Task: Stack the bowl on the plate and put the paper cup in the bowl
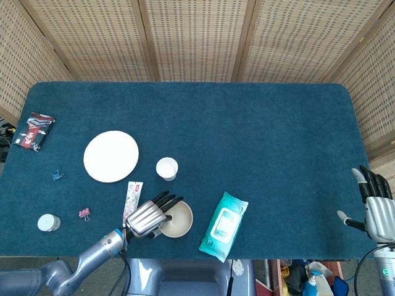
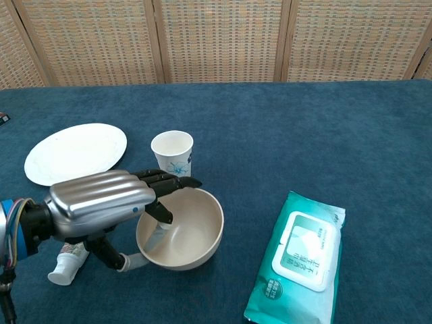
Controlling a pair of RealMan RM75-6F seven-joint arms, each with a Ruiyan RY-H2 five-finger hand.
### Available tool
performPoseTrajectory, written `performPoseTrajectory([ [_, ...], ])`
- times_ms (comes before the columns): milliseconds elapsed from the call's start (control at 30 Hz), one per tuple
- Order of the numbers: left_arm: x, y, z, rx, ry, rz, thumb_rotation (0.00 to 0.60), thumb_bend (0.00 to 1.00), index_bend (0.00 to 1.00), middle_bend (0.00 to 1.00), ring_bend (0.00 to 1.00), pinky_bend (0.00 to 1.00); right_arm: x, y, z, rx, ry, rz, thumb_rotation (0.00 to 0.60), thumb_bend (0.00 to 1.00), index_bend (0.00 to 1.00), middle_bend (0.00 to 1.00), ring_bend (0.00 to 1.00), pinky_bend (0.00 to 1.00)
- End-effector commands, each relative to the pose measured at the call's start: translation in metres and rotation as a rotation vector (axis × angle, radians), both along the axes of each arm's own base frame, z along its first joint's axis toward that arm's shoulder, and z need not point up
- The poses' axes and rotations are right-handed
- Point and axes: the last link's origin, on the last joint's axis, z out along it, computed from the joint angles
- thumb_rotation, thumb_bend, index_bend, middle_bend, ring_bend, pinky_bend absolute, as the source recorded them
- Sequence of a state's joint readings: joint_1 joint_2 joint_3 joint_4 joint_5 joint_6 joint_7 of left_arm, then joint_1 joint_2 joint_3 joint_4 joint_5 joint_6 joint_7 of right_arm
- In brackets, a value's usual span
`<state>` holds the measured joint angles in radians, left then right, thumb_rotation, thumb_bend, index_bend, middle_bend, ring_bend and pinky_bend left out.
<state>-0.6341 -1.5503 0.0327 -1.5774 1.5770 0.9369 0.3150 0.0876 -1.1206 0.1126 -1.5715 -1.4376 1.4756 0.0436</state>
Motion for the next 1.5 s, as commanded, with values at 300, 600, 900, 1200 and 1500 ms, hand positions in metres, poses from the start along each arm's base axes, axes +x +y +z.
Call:
performPoseTrajectory([
  [300,0.01,0.024,0.029,0.08,-0.042,0.003,0.6,0.37,0.69,0.0,0.0,0.0,0.0,0.001,0.0,0.003,-0.001,0.001,0.6,0.15,0.0,0.0,0.0,0.0],
  [600,0.021,0.052,0.077,0.188,-0.07,0.0,0.6,0.37,0.69,0.0,0.0,0.0,0.0,0.0,0.0,0.006,-0.001,0.0,0.6,0.15,0.0,0.0,0.0,0.0],
  [900,-0.01,0.088,0.139,0.33,0.014,0.083,0.6,0.37,0.69,0.0,0.0,0.0,0.002,0.001,-0.003,0.016,0.005,0.008,0.6,0.15,0.0,0.0,0.0,0.0],
  [1200,-0.066,0.119,0.162,0.403,0.117,0.26,0.6,0.37,0.68,0.0,0.0,0.0,0.004,0.001,-0.005,0.022,0.01,0.012,0.6,0.15,0.0,0.0,0.0,0.0],
  [1500,-0.104,0.135,0.14,0.394,0.154,0.396,0.6,0.37,0.69,0.0,0.0,0.0,0.003,0.0,-0.006,0.025,0.008,0.009,0.6,0.15,0.0,0.0,0.0,0.0],
])
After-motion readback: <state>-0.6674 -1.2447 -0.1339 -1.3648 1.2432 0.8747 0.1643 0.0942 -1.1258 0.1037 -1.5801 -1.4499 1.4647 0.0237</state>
